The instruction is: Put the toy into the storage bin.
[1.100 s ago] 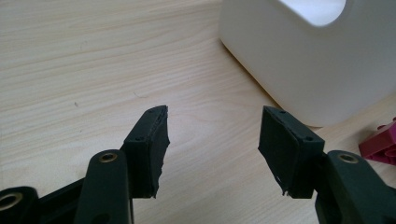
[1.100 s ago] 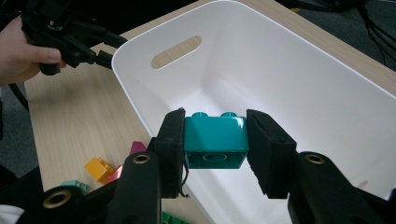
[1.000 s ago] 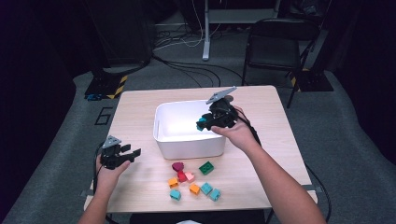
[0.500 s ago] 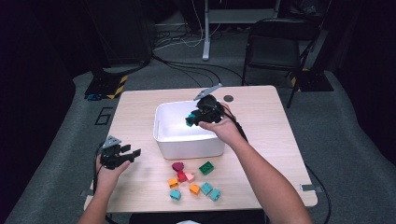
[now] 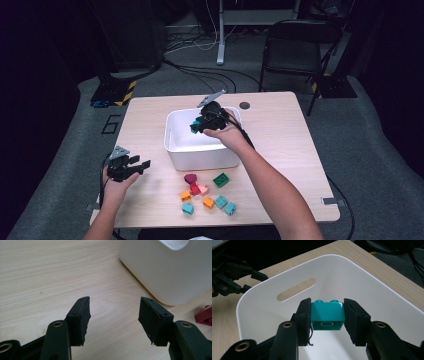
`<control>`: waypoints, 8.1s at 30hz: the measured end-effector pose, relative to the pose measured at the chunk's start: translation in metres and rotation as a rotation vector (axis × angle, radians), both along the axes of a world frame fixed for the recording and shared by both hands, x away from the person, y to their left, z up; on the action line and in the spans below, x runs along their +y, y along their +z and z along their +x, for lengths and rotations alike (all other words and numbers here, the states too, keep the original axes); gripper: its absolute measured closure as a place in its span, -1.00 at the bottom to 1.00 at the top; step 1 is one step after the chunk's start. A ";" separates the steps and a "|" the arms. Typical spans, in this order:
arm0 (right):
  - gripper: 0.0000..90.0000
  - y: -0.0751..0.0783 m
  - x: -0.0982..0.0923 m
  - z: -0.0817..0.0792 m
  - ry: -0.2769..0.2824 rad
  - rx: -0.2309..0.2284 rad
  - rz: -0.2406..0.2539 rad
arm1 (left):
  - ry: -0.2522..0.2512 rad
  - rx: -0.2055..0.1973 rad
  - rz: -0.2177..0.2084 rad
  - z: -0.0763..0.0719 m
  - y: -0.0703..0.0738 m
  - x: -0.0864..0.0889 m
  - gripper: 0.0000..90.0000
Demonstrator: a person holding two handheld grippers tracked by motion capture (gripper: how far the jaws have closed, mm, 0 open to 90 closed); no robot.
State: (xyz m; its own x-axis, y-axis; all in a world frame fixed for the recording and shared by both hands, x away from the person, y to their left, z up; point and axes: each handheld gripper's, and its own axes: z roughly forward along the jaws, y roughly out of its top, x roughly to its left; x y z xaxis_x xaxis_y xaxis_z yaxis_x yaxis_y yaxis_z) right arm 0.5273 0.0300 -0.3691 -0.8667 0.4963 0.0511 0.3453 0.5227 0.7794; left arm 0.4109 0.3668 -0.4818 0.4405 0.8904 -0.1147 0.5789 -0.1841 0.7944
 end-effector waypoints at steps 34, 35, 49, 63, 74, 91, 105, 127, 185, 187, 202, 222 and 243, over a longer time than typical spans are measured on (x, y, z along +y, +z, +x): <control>0.14 -0.016 0.007 0.016 -0.031 0.040 -0.063 | 0.002 0.007 0.000 -0.001 -0.002 -0.001 -0.07; 0.14 -0.014 0.006 0.015 -0.029 0.037 -0.061 | 0.000 0.011 0.002 -0.001 -0.002 -0.001 -0.07; 0.12 0.025 -0.023 -0.018 0.014 -0.020 -0.004 | 0.007 0.006 0.006 0.001 -0.003 -0.002 -0.10; 0.12 0.036 -0.044 -0.062 0.078 -0.046 0.018 | 0.009 0.013 0.011 0.000 -0.004 -0.001 -0.10; 0.12 0.031 -0.054 -0.085 0.105 -0.052 0.049 | 0.016 0.018 0.012 0.000 -0.005 0.001 -0.10; 0.15 0.000 -0.068 -0.111 0.133 -0.032 0.053 | 0.022 0.017 0.012 0.000 -0.006 0.001 -0.10; 0.14 -0.071 -0.070 -0.107 0.134 0.016 0.036 | 0.023 0.026 0.016 0.000 -0.007 0.002 -0.10; 0.07 -0.125 -0.062 -0.097 0.118 0.096 -0.004 | 0.033 0.017 0.013 0.000 -0.007 0.003 -0.10; 0.30 -0.088 -0.081 -0.123 0.145 0.057 -0.032 | 0.038 0.017 0.014 0.000 -0.007 0.003 -0.10; 0.30 -0.083 -0.080 -0.124 0.155 0.054 -0.026 | 0.034 0.023 0.019 0.000 -0.006 0.004 -0.10; 0.30 -0.045 -0.077 -0.126 0.187 0.057 -0.001 | 0.039 0.016 0.013 0.000 -0.007 0.003 -0.10; 0.30 0.007 -0.063 -0.104 0.173 0.025 0.034 | 0.031 0.024 0.015 0.000 -0.007 0.003 -0.09; 0.30 0.030 -0.050 -0.070 0.103 0.001 0.056 | 0.038 0.021 0.011 0.000 -0.007 0.005 -0.09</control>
State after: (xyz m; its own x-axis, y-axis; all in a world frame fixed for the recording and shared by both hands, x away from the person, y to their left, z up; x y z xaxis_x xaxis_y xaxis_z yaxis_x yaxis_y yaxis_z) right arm 0.4569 -0.0204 -0.3387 -0.9129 0.4010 0.0766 0.2924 0.5113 0.8081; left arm 0.4110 0.3721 -0.4892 0.4038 0.9077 -0.1139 0.6023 -0.1701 0.7800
